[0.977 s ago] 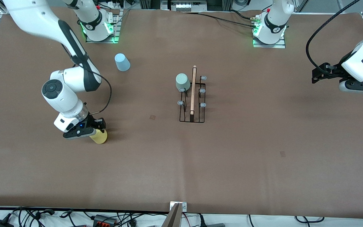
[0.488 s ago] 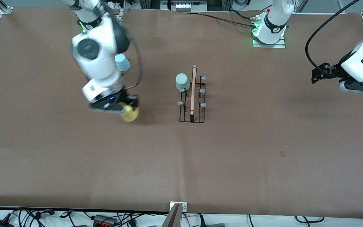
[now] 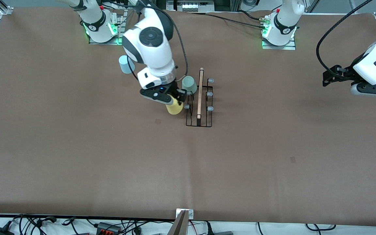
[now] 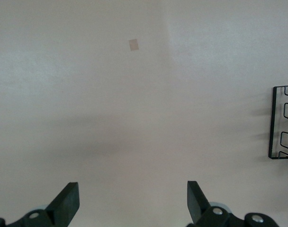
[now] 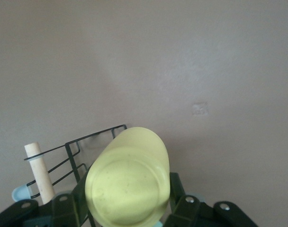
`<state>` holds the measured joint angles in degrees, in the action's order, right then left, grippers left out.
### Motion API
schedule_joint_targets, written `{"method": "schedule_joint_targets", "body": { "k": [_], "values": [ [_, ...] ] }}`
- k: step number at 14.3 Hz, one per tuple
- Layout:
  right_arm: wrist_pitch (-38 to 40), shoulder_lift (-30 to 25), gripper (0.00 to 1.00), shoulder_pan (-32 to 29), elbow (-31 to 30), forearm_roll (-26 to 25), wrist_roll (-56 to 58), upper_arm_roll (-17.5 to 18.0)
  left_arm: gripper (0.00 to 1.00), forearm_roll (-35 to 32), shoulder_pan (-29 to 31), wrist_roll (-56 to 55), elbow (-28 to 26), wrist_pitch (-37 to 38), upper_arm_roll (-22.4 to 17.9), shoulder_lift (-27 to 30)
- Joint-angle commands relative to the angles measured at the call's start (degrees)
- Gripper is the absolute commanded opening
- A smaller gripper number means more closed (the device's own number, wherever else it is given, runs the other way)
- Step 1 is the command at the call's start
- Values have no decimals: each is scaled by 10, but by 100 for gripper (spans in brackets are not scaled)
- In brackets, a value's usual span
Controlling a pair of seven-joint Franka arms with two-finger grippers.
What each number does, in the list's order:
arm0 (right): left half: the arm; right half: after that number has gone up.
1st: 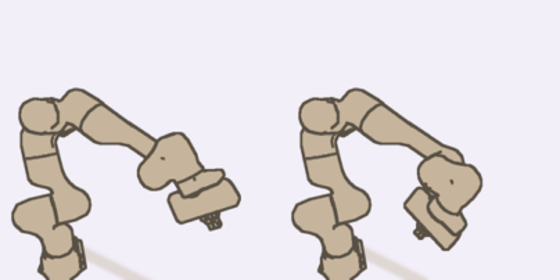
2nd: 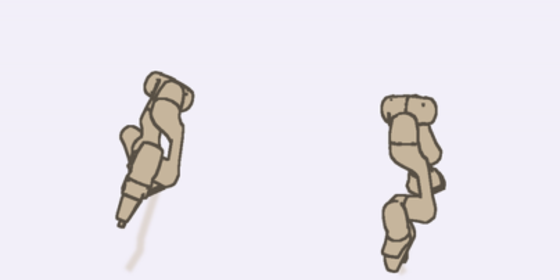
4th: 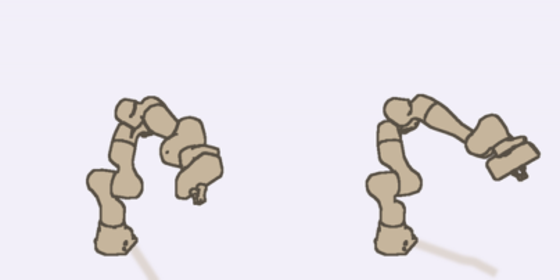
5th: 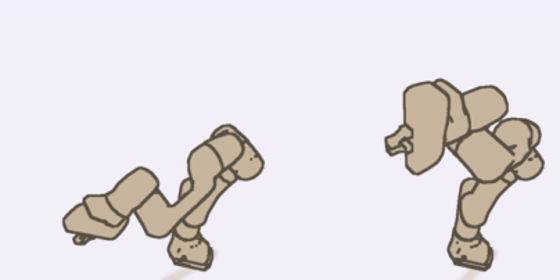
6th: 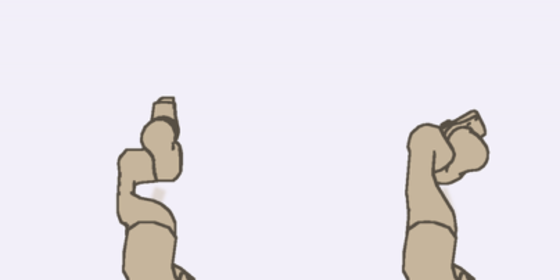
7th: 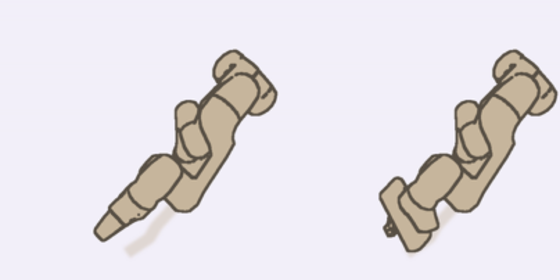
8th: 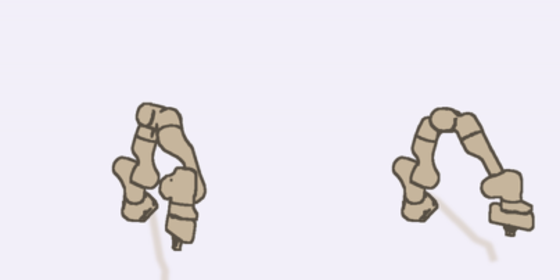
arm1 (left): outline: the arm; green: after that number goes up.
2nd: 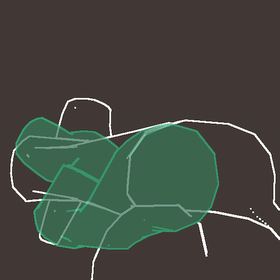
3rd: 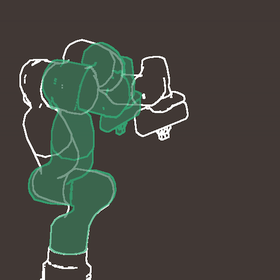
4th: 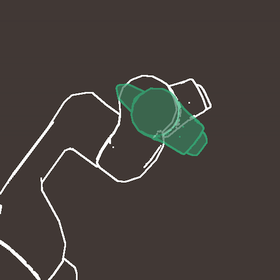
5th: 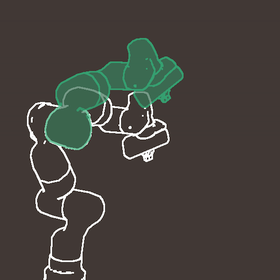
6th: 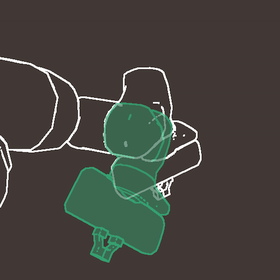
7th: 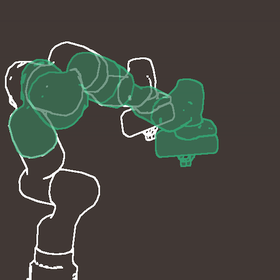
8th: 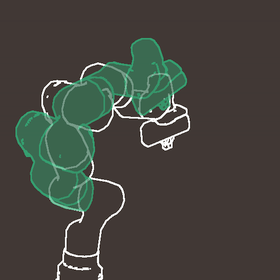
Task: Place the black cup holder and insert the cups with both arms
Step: 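Carry the yellow cup to the rack and lower it onto a peg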
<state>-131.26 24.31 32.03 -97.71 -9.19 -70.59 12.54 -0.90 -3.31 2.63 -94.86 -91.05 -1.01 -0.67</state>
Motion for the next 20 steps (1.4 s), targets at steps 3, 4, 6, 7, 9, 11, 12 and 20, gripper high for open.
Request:
{"method": "schedule_joint_targets", "body": {
  "k": [3, 4, 6, 7, 9, 11, 12, 20],
  "values": [
    [6, 29, 18, 15, 39, -11, -30, 0, 100, 5, -2, 3, 20, 13, -2, -9],
    [6, 35, 18, 16, 48, -11, -31, 0, 100, 5, -2, 3, 20, 13, -2, -9],
    [3, 54, 19, 21, 66, -11, -31, 0, 100, 5, -2, 3, 20, 13, -2, -9],
    [2, 61, 20, 25, 72, -11, -31, 0, 100, 5, -2, 3, 20, 13, -2, -9],
    [1, 67, 21, 28, 74, -12, -31, 0, 100, 5, -2, 4, 20, 13, -2, -9],
    [-7, 73, 53, 30, 74, -12, -31, 0, 100, 5, -2, 4, 19, 13, -2, -9],
    [-7, 74, 100, 29, 74, -14, -30, -1, 100, 5, -2, 4, 20, 13, -2, -9],
    [202, -44, 100, -118, 67, -14, 168, 33, 100, 5, -1, 4, 20, 13, -2, -9]
  ]
}}
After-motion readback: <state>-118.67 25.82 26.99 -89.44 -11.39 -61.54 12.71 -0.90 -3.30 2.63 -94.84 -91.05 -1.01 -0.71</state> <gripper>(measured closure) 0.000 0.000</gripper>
